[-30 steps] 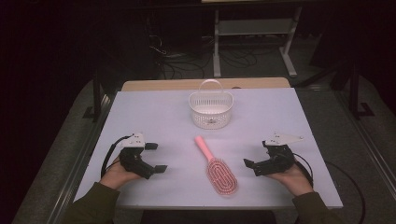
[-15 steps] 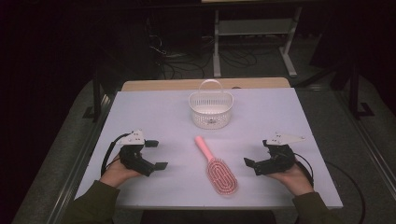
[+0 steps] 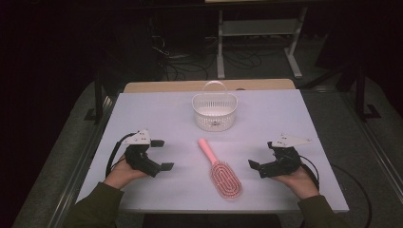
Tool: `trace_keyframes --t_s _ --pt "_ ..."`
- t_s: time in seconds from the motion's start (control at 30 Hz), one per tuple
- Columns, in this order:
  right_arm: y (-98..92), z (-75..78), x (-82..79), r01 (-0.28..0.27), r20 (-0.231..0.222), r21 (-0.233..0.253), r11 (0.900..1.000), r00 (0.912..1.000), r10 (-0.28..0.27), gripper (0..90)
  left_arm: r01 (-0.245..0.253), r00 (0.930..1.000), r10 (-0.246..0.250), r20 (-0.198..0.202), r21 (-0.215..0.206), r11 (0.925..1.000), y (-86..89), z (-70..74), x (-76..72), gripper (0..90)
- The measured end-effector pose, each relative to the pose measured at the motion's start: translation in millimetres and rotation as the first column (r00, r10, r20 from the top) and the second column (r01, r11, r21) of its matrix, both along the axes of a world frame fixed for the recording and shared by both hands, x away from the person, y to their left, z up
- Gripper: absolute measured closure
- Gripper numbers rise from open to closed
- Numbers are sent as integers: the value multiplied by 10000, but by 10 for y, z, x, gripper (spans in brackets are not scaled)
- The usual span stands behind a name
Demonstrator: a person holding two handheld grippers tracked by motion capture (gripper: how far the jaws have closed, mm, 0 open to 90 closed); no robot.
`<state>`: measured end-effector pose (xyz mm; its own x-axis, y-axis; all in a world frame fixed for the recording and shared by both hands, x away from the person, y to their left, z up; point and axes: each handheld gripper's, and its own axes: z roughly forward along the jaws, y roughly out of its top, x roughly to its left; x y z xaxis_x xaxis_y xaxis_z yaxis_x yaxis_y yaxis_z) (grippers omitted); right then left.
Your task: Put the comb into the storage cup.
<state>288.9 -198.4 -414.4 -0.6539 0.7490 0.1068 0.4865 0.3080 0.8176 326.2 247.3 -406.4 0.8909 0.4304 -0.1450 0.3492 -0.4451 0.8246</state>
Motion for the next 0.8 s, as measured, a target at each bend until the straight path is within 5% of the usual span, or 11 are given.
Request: trace_keyframes --t_s 0.8 --pt "6 -3 -1 67 36 -7 10000 10000 -67 0 215 9998 -215 52 -52 9998 -169 44 82 0"
